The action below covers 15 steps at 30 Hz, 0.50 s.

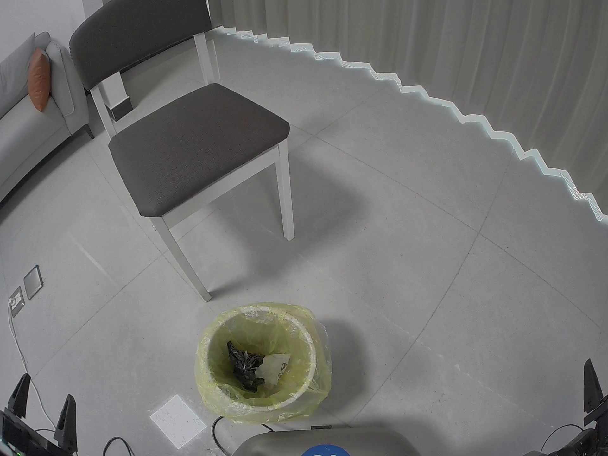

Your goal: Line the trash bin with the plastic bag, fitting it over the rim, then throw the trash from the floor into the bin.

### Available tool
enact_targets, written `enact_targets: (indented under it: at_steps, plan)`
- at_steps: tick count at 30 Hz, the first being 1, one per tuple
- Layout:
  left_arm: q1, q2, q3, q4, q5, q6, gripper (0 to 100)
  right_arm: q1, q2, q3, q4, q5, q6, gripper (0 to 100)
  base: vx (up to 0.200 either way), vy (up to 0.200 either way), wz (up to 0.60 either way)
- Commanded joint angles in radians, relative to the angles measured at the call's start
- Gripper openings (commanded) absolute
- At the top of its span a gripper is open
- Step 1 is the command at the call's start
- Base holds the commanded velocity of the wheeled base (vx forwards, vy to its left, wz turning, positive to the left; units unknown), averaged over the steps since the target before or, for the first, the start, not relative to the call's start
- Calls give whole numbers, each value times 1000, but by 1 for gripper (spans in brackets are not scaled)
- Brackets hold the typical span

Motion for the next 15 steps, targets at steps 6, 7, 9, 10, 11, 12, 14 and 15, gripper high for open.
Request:
enact_targets:
  at_steps: [6,7,9,10,11,12,14,15]
  plan:
    - [0,-14,18,0,1,0,100,0,-1,18,4,66,-50,100,0,0,0]
    - [0,-14,18,0,1,0,100,0,-1,18,4,66,-50,100,0,0,0]
    - [0,-14,18,0,-1,3,100,0,-1,12,82,132,-114,100,0,0,0]
    - [0,-14,18,0,-1,6,100,0,-1,8,91,141,-122,100,0,0,0]
    - [0,-14,18,0,-1,6,100,0,-1,12,79,149,-125,100,0,0,0]
    - [0,-14,18,0,-1,6,100,-1,-1,13,74,150,-125,100,0,0,0]
    - [0,-14,18,0,-1,4,100,-1,-1,16,67,146,-119,100,0,0,0]
    - [0,-14,18,0,-1,1,100,-1,-3,16,67,144,-111,100,0,0,0]
